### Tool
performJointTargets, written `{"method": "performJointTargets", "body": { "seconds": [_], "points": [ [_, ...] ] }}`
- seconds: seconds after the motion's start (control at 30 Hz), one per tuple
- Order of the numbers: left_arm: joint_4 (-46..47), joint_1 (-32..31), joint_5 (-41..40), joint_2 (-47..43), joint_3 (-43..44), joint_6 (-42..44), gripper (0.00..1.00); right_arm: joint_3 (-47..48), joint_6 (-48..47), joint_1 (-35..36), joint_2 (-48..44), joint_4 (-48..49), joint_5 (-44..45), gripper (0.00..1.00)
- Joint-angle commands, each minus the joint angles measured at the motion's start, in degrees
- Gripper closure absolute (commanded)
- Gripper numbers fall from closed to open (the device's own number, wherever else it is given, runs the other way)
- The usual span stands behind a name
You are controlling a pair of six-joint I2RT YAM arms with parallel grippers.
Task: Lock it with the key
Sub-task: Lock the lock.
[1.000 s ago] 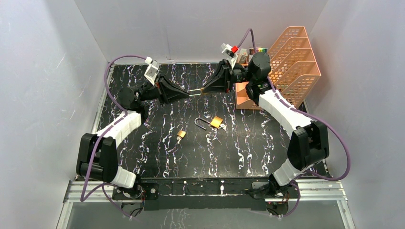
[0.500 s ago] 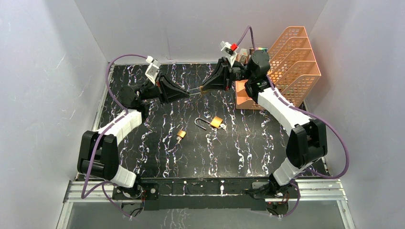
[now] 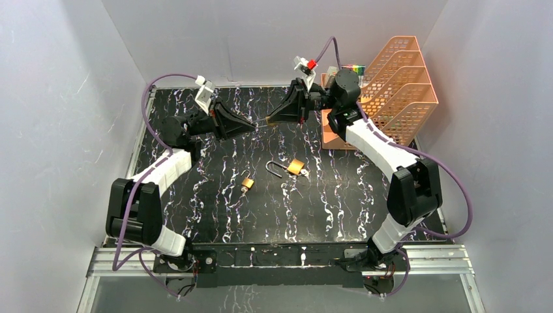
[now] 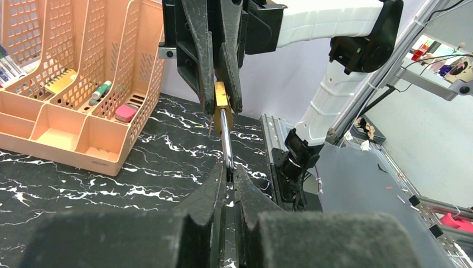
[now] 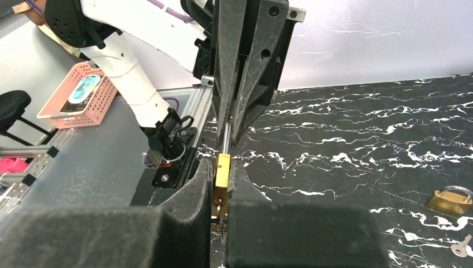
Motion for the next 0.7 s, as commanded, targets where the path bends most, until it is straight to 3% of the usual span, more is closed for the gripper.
{"method": "performJointTargets", "body": {
  "seconds": [0.0,0.43,0.5,0.53,0.57,0.67],
  "points": [
    [10.93,-6.00,-8.56,0.25,3.09,-0.39,1.00,2.13,-1.33,11.51,3.45,2.82,3.73,1.00],
    [10.71,-6.60,-9.04,-2.09,2.29,0.46,0.99,2.57,-1.30,12.18,3.11,2.23,3.33,1.00],
    [10.52,-6.57,-9.92,-2.40,2.00,0.75,0.81,2.27,-1.31,12.16,2.77,2.30,3.26,1.00],
    [10.49,-6.53,-9.83,-2.50,1.92,0.95,0.84,2.12,-1.31,12.09,2.59,2.34,3.33,1.00],
    [10.49,-6.54,-9.33,-2.51,2.01,1.09,0.98,1.93,-1.30,12.05,2.42,2.44,3.39,1.00],
    [10.27,-6.33,-9.46,-3.07,1.76,1.47,1.00,1.67,-1.06,11.88,2.03,2.77,3.33,1.00]
  ]
}}
